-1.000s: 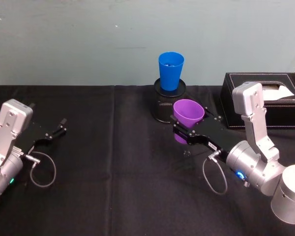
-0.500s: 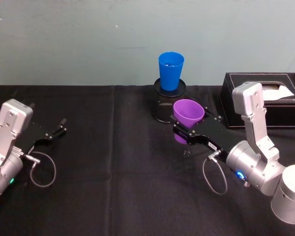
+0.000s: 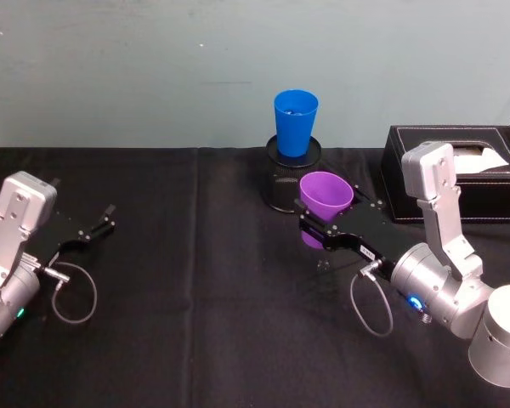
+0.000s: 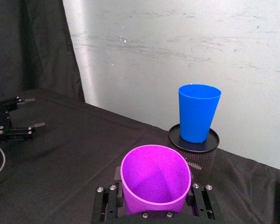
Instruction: Pick up one cup with a gripper and tap it against the other cup.
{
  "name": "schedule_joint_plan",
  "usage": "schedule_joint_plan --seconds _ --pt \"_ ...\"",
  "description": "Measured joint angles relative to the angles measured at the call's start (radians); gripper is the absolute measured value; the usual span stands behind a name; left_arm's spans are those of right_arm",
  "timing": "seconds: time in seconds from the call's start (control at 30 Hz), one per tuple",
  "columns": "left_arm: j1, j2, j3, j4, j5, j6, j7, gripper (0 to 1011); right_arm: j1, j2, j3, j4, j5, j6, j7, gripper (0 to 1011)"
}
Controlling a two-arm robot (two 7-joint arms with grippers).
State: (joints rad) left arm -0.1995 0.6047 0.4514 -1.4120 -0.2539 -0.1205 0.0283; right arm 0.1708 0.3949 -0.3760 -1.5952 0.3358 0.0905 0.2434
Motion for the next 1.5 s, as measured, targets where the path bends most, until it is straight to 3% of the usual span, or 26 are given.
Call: schedule_joint_plan --seconds 1.5 --pt "0.0 0.0 0.0 0.0 0.0 0.0 0.0 1000 0.0 0.0 0.0 0.0 0.0 0.0 0.0 723"
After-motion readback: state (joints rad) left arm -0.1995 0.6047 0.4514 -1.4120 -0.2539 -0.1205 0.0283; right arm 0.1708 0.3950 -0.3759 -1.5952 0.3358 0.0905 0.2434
